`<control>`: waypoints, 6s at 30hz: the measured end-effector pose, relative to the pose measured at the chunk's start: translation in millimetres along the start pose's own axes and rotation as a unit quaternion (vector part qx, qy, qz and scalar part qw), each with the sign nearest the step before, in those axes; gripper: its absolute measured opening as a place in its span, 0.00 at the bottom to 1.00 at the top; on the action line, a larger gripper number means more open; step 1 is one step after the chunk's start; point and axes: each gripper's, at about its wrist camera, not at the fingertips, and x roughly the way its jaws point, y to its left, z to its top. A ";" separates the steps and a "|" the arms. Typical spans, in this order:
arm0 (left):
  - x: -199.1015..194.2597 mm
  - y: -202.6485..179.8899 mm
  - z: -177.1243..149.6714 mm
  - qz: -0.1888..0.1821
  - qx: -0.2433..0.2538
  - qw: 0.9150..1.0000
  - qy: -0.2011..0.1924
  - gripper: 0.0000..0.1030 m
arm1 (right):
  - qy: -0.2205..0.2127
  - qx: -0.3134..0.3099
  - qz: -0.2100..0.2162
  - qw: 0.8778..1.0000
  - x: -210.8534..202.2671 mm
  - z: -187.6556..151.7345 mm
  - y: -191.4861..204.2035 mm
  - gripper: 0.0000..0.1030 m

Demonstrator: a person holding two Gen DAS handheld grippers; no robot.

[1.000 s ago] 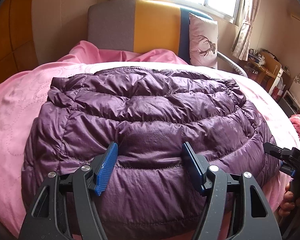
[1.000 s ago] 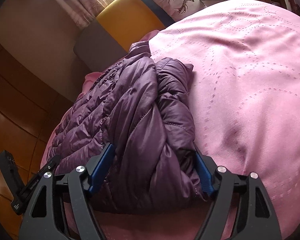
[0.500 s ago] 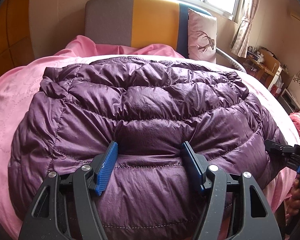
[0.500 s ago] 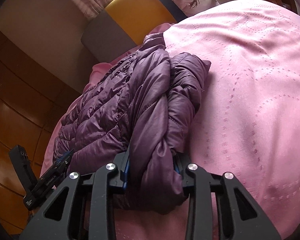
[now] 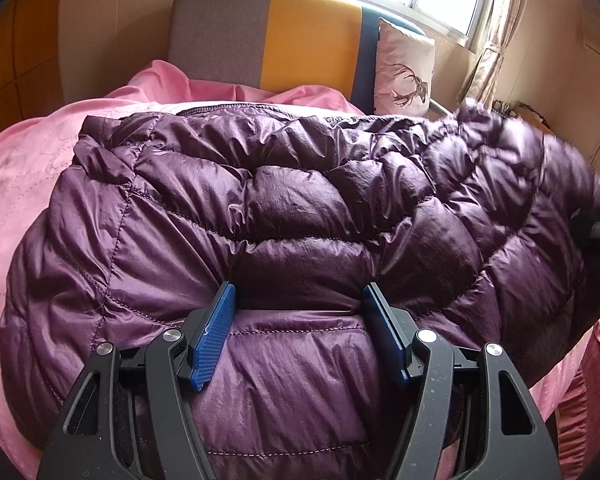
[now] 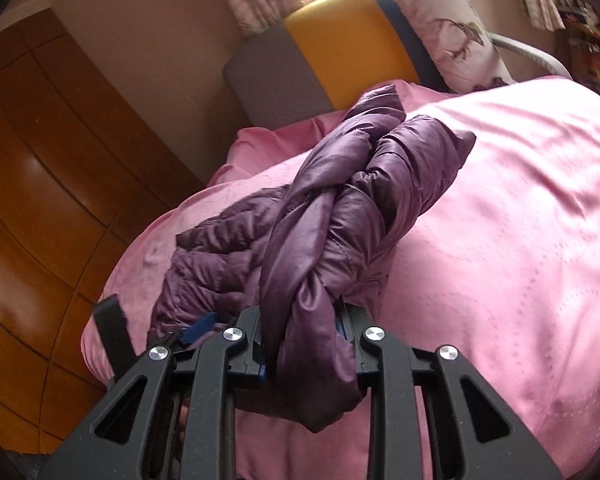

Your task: Fold large clothes

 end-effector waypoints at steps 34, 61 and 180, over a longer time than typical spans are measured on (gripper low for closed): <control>-114.7 165.4 49.9 -0.188 -0.167 0.966 -0.055 0.66 | 0.108 -0.283 -0.019 0.953 164.2 -78.5 229.4 0.20; -56.5 124.0 101.1 -0.113 -0.081 0.988 0.059 0.14 | 0.075 -0.245 0.037 0.966 97.8 -61.2 94.6 0.57; 24.0 -125.3 70.0 -0.088 0.110 0.988 0.059 0.30 | -0.063 0.048 -0.150 0.985 -63.1 -23.3 -150.0 0.89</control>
